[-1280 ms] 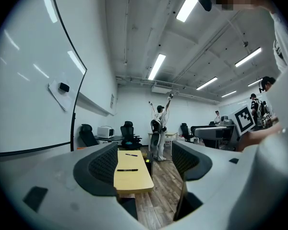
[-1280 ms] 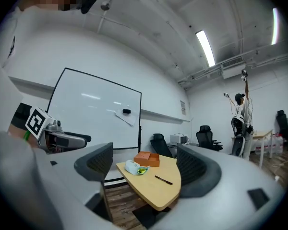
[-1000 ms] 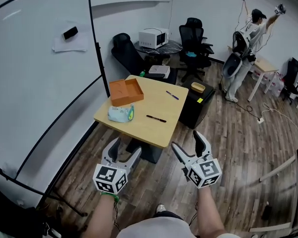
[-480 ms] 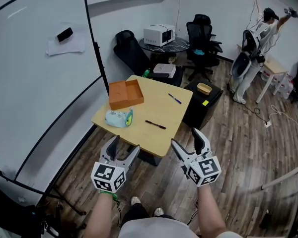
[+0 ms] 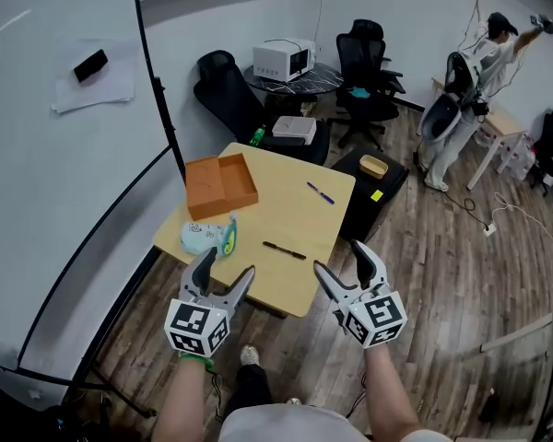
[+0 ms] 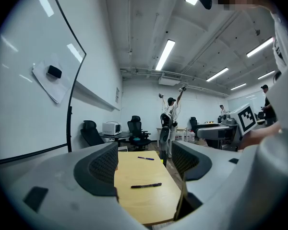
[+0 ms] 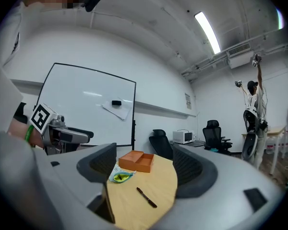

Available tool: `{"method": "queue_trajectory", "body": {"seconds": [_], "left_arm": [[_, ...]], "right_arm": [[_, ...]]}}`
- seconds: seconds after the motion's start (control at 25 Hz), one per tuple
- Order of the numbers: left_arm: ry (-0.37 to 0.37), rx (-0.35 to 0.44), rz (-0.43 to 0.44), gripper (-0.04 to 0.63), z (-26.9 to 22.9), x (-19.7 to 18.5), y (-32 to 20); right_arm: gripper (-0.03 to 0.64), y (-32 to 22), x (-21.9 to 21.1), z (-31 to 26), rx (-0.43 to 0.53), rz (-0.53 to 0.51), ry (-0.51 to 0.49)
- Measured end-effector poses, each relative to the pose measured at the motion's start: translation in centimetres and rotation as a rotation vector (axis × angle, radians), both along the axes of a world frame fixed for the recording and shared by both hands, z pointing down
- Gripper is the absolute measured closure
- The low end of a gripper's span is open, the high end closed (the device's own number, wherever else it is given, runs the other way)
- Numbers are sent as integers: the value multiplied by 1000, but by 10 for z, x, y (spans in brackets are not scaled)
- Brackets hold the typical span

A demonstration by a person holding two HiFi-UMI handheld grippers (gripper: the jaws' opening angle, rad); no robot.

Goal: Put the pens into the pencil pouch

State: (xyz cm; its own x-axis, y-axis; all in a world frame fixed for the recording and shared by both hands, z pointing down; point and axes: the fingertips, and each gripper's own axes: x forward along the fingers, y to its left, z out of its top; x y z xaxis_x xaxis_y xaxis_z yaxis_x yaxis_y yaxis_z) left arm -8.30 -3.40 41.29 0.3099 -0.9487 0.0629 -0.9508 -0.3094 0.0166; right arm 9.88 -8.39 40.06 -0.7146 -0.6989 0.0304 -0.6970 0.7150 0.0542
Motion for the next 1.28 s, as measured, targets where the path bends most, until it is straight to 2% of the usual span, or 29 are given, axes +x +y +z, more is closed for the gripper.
{"method": "queue_trajectory", "body": {"seconds": [0.36,0.68,0.96,1.28], "left_arm": [[34,-11,74,272,0,-50,-94],[64,-12,133,273,-12,-84,-148],[62,-26,135,272,-7,-90,-174],[43,-80,57,273,18,-93,-186]], "right_arm": [[272,-79,-42,1,-13,90,30],[281,-122,-73,-11,-13,159,31],[289,-147,-82,-9,-19,143,36],[301,-171,-86,7,-37,56,63]]}}
